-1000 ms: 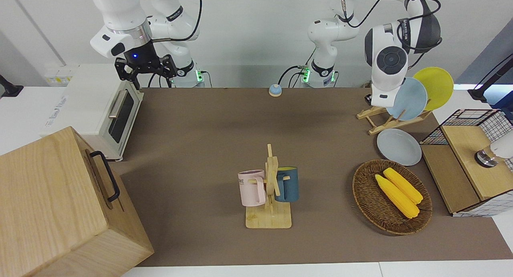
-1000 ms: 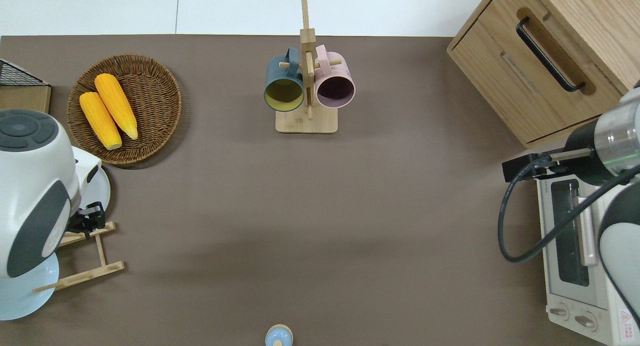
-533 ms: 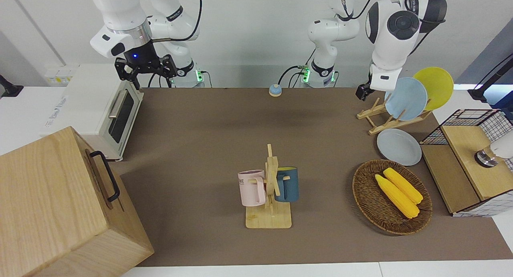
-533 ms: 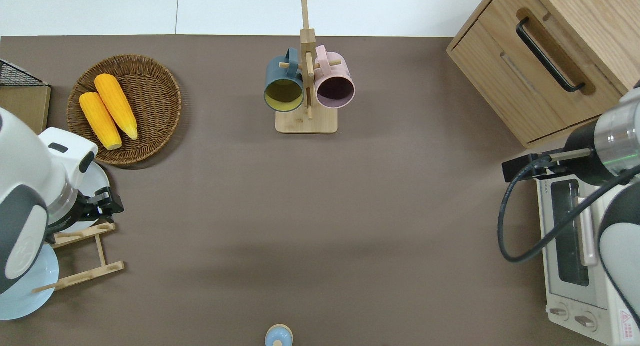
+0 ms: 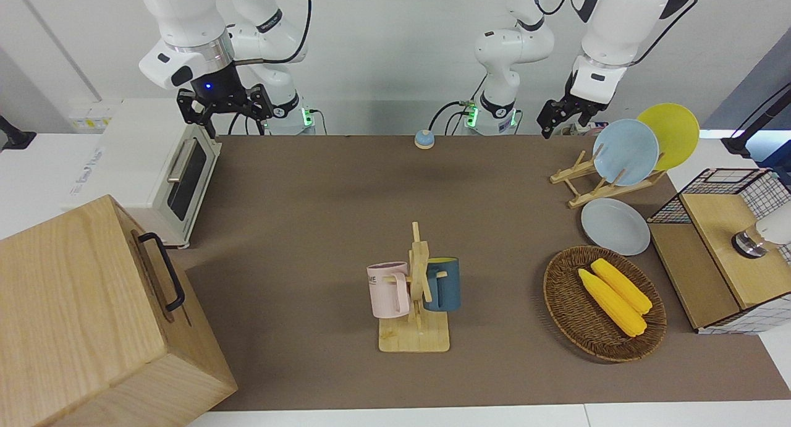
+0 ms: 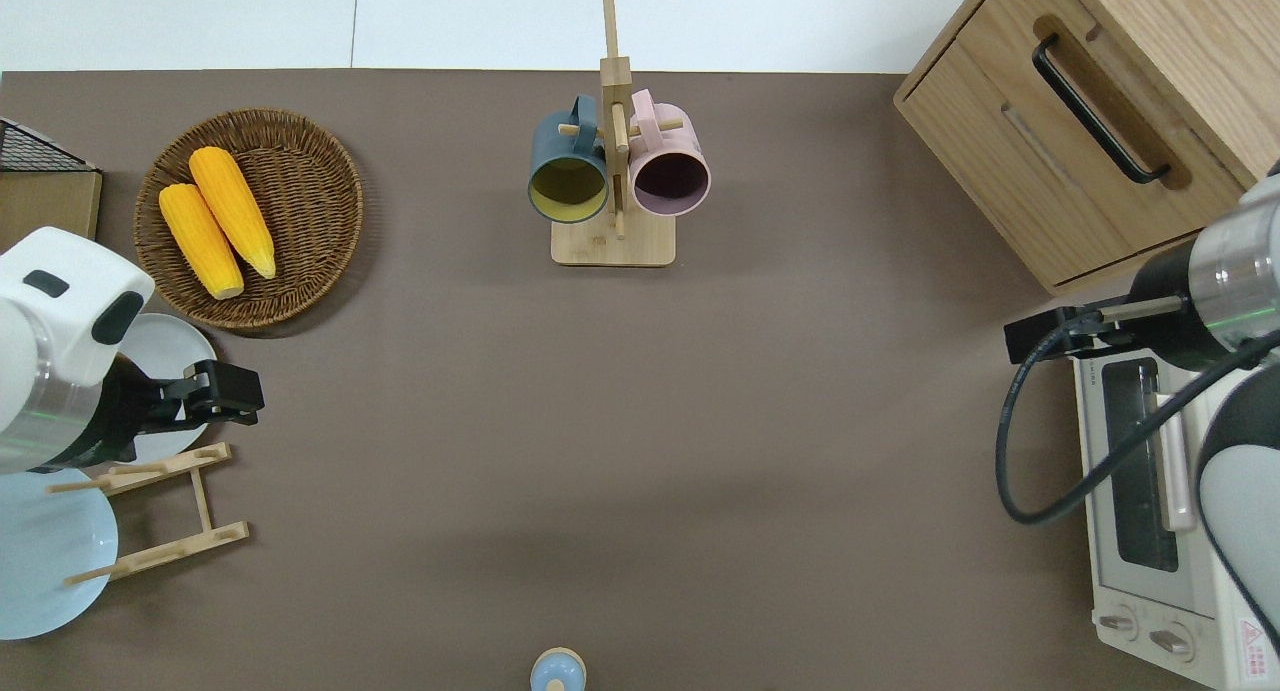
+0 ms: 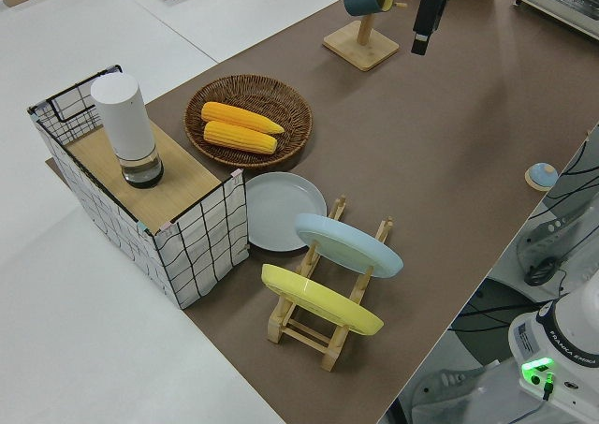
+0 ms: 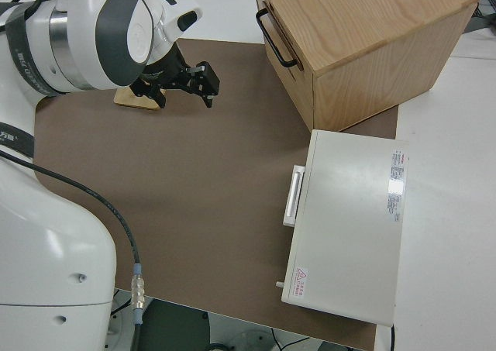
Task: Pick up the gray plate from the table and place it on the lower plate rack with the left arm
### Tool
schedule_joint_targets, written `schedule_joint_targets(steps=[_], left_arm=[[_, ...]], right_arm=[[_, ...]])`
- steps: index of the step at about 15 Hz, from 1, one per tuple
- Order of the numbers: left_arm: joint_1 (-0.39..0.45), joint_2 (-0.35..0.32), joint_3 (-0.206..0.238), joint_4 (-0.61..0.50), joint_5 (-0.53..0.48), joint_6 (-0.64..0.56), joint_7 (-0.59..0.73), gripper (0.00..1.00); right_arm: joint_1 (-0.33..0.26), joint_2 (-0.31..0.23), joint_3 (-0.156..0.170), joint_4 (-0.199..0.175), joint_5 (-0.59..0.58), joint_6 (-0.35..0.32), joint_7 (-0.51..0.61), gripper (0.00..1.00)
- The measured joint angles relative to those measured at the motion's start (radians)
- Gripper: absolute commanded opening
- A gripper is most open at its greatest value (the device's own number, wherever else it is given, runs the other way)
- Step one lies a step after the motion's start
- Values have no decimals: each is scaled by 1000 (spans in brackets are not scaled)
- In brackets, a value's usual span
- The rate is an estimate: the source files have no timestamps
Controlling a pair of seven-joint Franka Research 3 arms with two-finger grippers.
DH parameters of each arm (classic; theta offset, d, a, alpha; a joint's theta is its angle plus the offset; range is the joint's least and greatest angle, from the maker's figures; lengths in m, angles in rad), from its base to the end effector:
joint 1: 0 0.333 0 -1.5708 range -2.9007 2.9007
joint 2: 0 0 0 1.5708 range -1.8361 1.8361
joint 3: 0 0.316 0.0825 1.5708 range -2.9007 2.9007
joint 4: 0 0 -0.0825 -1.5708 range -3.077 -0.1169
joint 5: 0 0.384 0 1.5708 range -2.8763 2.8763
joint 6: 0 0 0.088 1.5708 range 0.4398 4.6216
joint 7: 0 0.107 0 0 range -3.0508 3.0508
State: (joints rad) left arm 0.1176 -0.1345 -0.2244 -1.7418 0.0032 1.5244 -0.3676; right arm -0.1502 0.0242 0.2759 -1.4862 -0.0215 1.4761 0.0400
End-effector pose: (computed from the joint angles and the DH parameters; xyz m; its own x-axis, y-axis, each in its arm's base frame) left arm 0.5023 -0.0608 0.6099 0.9625 0.2624 -0.0685 0.2585 -0.9640 -0.0618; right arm 0.5486 0.0647 0.6430 0.9960 0.0836 -0.0327 0.0842 -0.9963 0.0162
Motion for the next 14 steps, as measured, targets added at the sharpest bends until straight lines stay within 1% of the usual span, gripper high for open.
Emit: schedule_joint_targets(steps=[2, 3, 5, 7, 8, 10, 14], left_arm=[[2, -1, 13, 34, -49, 1, 48, 989], [4, -2, 27, 50, -63, 0, 89, 989], [5, -8, 62, 63, -72, -6, 150, 993], [6, -16, 96, 63, -76, -11, 180, 993], [6, -19, 107, 63, -77, -13, 188, 993], [6, -21, 111, 63, -78, -14, 190, 991], [4, -21, 99, 63, -71, -14, 191, 993]], right_arm=[[0, 0, 0, 0, 0, 0, 0, 983], [0, 0, 0, 0, 0, 0, 0, 983], [0, 0, 0, 0, 0, 0, 0, 983], [0, 0, 0, 0, 0, 0, 0, 983], [0, 0, 0, 0, 0, 0, 0, 983], [0, 0, 0, 0, 0, 0, 0, 983], [0, 0, 0, 0, 0, 0, 0, 983]])
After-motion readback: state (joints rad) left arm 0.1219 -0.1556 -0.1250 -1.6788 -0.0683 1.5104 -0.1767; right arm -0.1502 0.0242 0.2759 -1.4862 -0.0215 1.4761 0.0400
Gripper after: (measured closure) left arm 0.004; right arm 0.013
